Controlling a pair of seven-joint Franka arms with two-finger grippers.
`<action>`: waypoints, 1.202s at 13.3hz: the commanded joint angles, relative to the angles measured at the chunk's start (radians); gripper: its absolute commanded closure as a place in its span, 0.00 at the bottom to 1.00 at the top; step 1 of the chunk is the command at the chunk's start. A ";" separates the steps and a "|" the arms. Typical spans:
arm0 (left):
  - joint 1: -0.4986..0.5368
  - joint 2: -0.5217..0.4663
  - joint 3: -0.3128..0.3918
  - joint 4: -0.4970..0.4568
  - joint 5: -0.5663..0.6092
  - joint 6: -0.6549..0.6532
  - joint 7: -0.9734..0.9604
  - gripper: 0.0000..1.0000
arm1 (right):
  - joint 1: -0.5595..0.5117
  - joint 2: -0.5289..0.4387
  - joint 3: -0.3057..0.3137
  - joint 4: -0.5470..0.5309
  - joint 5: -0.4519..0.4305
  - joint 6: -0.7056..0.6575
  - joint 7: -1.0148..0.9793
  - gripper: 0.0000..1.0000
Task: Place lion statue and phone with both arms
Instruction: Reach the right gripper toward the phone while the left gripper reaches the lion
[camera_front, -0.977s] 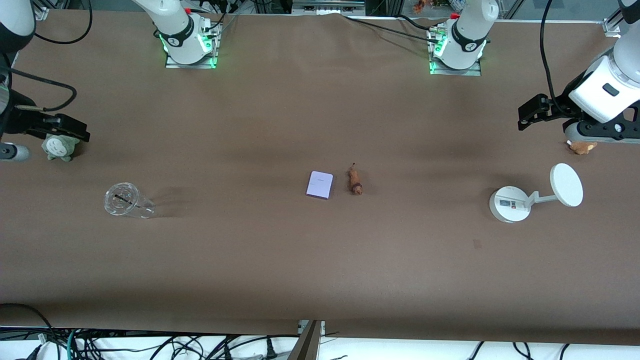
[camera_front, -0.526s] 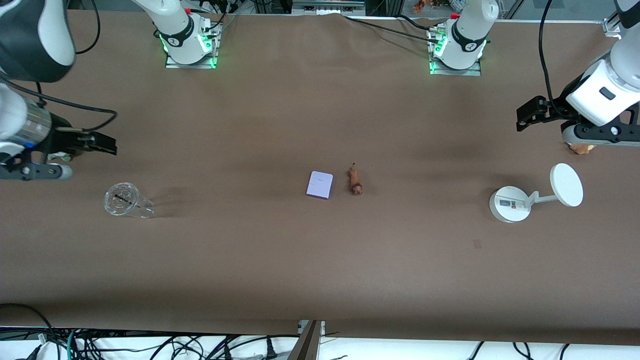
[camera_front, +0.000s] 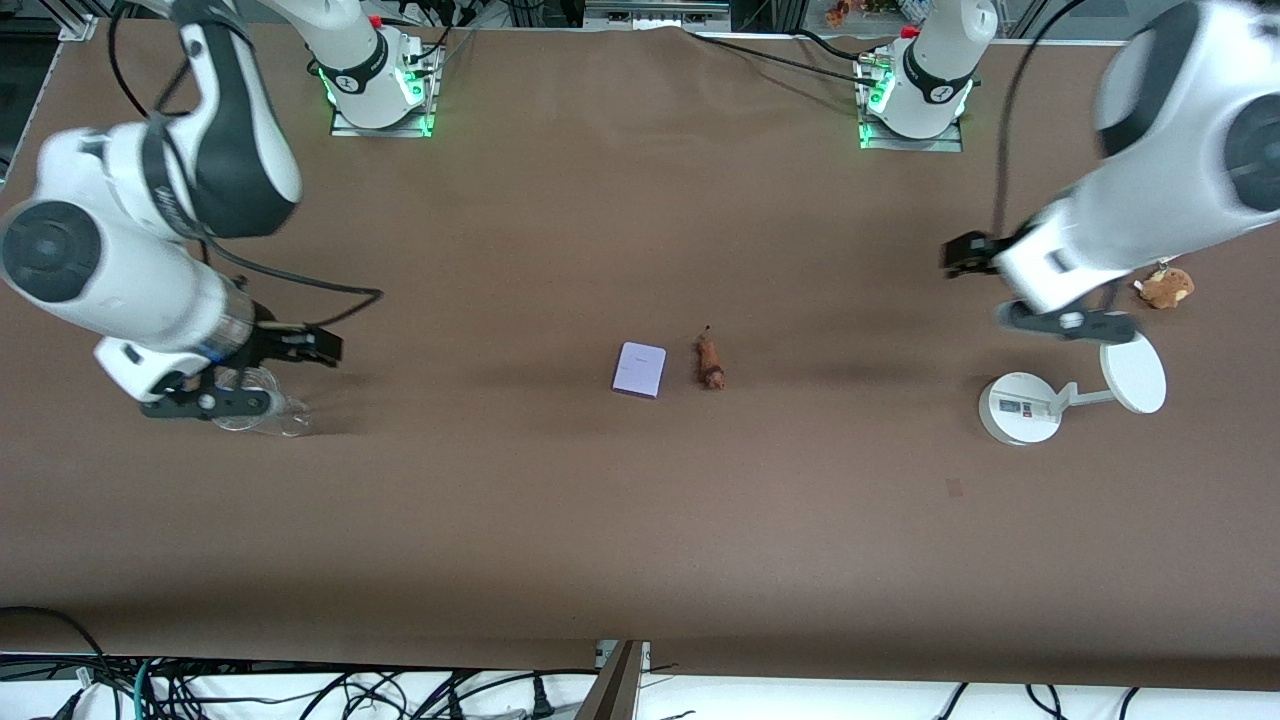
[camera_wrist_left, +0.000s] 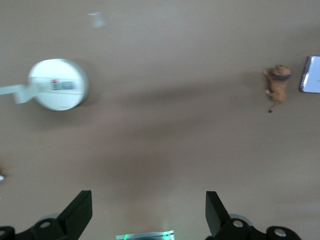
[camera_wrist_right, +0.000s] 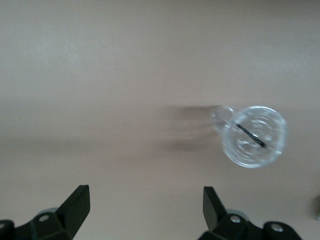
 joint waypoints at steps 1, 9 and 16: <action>-0.100 0.099 -0.001 0.013 -0.014 0.100 -0.100 0.00 | 0.020 0.035 -0.004 0.024 0.035 0.029 0.066 0.00; -0.326 0.351 0.002 -0.032 -0.008 0.588 -0.550 0.00 | 0.118 0.137 -0.004 0.024 0.066 0.173 0.230 0.00; -0.369 0.467 0.005 -0.127 0.070 0.844 -0.573 0.04 | 0.215 0.243 -0.004 0.024 0.067 0.314 0.422 0.00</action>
